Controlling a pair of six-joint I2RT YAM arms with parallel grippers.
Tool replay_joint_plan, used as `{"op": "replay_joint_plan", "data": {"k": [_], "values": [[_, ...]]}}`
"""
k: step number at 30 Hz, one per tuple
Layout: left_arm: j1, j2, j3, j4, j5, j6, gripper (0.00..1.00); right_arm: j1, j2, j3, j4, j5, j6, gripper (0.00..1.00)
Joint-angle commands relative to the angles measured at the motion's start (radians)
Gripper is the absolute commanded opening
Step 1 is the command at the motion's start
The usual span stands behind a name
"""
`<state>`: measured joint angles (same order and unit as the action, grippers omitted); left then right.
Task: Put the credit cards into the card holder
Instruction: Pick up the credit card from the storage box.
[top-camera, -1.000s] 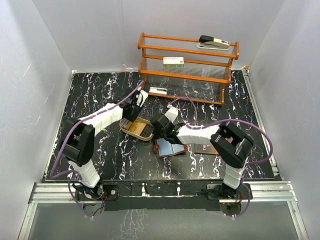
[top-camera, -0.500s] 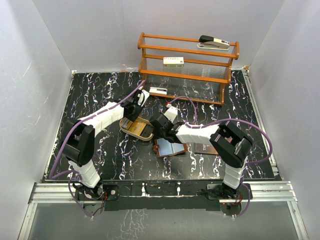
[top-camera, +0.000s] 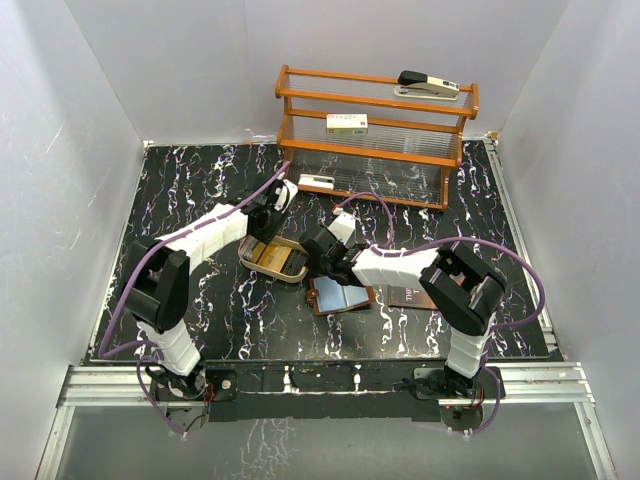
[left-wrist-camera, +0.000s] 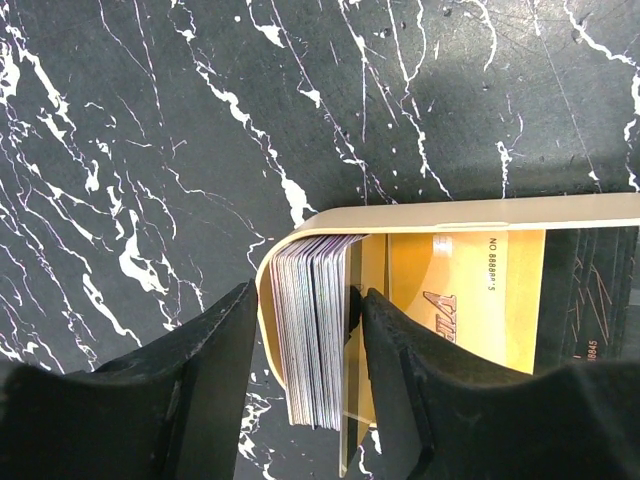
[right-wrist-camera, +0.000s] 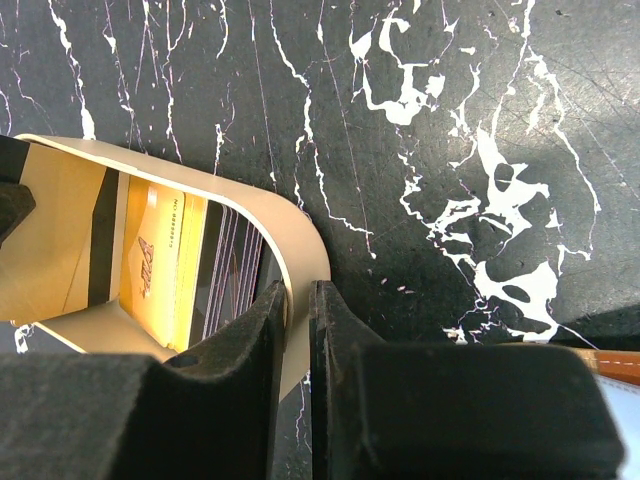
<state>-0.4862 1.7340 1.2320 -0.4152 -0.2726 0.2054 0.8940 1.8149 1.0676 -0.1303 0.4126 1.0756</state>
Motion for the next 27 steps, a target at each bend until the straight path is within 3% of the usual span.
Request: {"op": "replay_joint_plan", "data": {"k": [1,13,22,27], "values": [[0.0,-0.042,0.01,-0.005,-0.031,0.008,0.41,-0.006,0.016,0.003,-0.073,0.003,-0.02,0.1],[-0.005,-0.064,0.008,-0.031,-0.029,-0.014,0.01,-0.007,0.018,0.005,-0.072,0.001,-0.015,0.1],[-0.005,-0.05,0.112,-0.086,-0.039,-0.019,0.0,-0.006,0.035,0.076,-0.069,-0.083,0.017,0.11],[-0.002,-0.052,0.151,-0.138,-0.048,-0.036,0.0,-0.007,0.034,0.1,-0.084,-0.096,0.018,0.16]]}}
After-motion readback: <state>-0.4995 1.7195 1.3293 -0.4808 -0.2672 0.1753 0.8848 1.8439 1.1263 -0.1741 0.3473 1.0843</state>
